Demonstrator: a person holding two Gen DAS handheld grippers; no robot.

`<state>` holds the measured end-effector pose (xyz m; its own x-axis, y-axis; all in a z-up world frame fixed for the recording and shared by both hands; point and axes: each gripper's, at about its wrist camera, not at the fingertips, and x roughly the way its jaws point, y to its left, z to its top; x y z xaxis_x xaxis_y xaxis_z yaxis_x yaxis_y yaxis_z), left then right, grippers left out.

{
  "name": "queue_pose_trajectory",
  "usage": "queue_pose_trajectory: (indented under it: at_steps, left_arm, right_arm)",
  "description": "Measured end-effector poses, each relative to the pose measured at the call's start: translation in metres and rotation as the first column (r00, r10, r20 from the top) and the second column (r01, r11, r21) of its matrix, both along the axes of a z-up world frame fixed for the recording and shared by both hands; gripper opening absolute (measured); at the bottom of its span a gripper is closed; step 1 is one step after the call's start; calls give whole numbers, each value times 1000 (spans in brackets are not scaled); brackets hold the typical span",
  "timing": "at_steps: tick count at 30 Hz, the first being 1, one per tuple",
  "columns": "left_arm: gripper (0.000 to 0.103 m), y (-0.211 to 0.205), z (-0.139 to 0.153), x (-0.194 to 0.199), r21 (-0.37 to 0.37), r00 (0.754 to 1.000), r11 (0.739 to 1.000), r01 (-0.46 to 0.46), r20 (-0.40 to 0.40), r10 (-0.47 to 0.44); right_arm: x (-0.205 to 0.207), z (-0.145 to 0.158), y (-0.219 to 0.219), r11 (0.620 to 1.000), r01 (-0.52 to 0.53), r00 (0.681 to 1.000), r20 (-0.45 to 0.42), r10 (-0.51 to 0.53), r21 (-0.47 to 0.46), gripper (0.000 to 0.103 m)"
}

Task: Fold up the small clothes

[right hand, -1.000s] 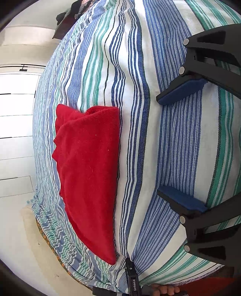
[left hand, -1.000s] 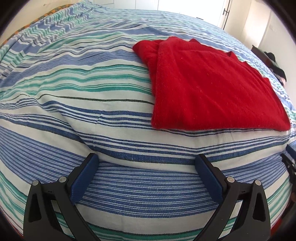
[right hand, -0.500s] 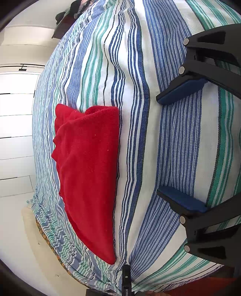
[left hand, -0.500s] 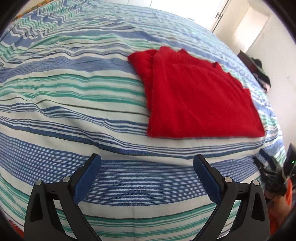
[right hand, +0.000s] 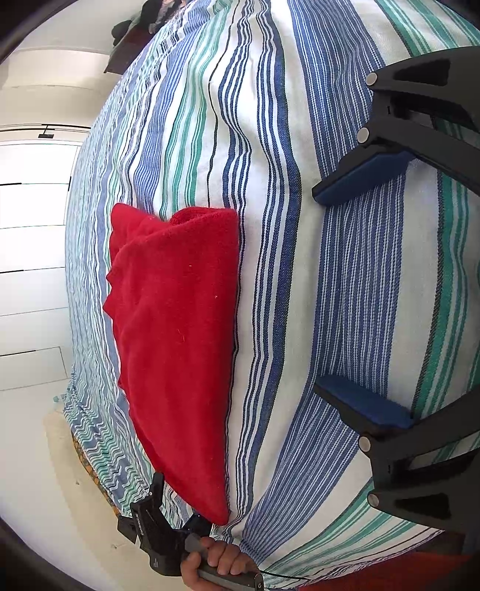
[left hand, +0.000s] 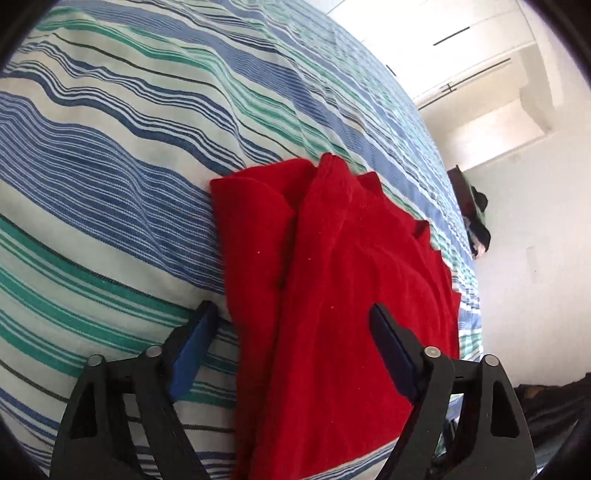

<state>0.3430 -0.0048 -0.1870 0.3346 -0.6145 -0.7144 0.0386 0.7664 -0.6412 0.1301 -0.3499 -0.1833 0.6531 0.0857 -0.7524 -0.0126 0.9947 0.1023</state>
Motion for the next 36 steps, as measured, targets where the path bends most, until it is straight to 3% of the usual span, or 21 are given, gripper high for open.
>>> queue_pose_trajectory:
  at_steps: [1,2,5,9,14,19,21,23,26,27,28,29,31,34,36]
  left_arm:
    - [19,-2,-4,3,-19,999,1000,18,-37,-19]
    - [11,-3,-6,7,-2,996,1000,22,-81,-22]
    - [8,-6,13,6,28,996,1000,12,-84,-10]
    - [7,-41,67,7,42,998,998,42,-50,-40]
    - [8,-147,118,-1,117,983,977,179,14,-182]
    - [8,-259,106,-10,156,955,945,288,24,-295]
    - [11,-295,82,-14,157,949,937,312,-6,-315]
    - [34,-322,52,-15,138,937,927,349,-84,-340]
    - [36,-318,49,-19,46,935,943,329,-154,-319]
    - [40,-308,59,-20,11,940,947,320,-130,-316]
    - [51,-296,73,-20,3,945,949,315,-90,-314]
    - [62,-280,91,-22,20,951,951,309,-35,-308]
    - [74,-245,123,-30,79,953,956,283,87,-290]
    - [78,-191,141,-49,215,937,947,241,204,-285]
    - [78,-168,129,-62,295,930,926,236,207,-303]
  right_arm:
    - [0,0,0,1000,0,1000,1,0,0,93]
    - [0,0,0,1000,0,1000,0,0,1,93]
    - [1,1,0,1000,-1,1000,-8,1,3,94]
    - [1,1,1,1000,-7,1000,-10,7,7,96]
    - [2,1,2,1000,-12,1000,-13,12,8,97]
    - [1,1,3,1000,-11,1000,-13,11,6,97]
    - [1,1,3,1000,-11,1000,-13,11,6,97]
    - [1,1,3,1000,-11,1000,-14,12,7,97]
    - [1,2,3,1000,-15,1000,-17,15,14,98]
    - [1,2,2,1000,-19,1000,-16,19,20,98]
    - [0,3,1,999,-23,1000,-14,24,30,98]
    - [0,3,-1,999,-27,1000,-11,28,45,98]
    - [-1,7,-6,996,-34,999,-13,35,88,98]
    - [-2,21,-23,976,-16,999,-29,23,219,96]
    - [-6,36,-41,935,38,999,-31,-29,353,87]
